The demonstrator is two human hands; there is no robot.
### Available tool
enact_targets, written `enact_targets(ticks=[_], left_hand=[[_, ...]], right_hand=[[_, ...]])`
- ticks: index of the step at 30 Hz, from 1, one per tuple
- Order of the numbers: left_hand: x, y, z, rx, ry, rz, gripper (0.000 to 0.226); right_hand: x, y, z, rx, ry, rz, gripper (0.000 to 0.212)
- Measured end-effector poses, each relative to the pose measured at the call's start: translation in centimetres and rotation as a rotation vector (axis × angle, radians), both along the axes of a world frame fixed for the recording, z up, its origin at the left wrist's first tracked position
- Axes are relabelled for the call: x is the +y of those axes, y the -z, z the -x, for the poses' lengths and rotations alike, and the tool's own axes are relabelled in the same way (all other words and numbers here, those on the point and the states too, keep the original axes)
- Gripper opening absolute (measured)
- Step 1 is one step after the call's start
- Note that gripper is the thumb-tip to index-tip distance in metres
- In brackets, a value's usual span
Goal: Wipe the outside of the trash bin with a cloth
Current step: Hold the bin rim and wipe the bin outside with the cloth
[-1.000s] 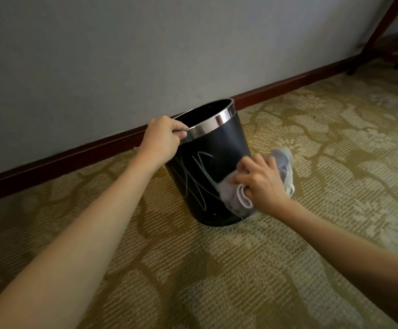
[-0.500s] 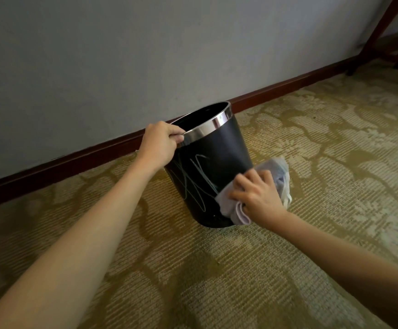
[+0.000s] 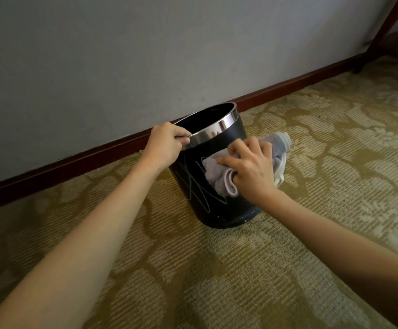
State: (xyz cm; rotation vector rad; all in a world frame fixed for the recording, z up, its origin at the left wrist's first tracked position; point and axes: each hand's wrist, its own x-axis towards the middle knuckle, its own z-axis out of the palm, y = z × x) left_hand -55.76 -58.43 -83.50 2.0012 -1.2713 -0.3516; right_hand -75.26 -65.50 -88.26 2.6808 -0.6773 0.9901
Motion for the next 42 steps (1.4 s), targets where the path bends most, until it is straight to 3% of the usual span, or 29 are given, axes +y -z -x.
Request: enact_targets(ticks=[5, 11, 14, 19, 30, 36, 40, 42], left_hand=[[0.0, 0.4, -0.4, 0.026, 0.005, 0.012, 0.021], [-0.2, 1.1, 1.1, -0.075, 0.052, 0.085, 0.019], [-0.1, 1.6, 2.3, -0.182, 0.048, 0.092, 0.018], [0.2, 1.7, 4.0, -0.201, 0.097, 0.073, 0.022], [0.2, -2.7, 3.3, -0.246, 0.030, -0.077, 0.023], [0.8, -2.3, 1.6, -0.203, -0.077, -0.076, 0.021], [-0.2, -2.1, 1.4, -0.197, -0.112, -0.056, 0.019], [-0.6, -2.0, 1.5, -0.218, -0.110, -0.074, 0.020]], right_hand=[[1.1, 3.9, 2.2, 0.252, -0.050, 0.160, 0.019], [2.4, 7.0, 5.1, 0.569, -0.130, 0.119, 0.017], [2.3, 7.1, 6.0, 0.593, -0.137, 0.083, 0.010], [2.1, 5.9, 6.6, 0.487, -0.093, 0.007, 0.009], [0.8, 2.2, 7.2, 0.092, -0.062, -0.202, 0.035], [-0.9, -1.1, 3.3, -0.207, 0.092, -0.445, 0.028], [-2.3, -5.0, -0.5, -0.341, 0.096, -0.446, 0.027], [-1.9, -5.5, -2.1, -0.312, 0.083, -0.436, 0.028]])
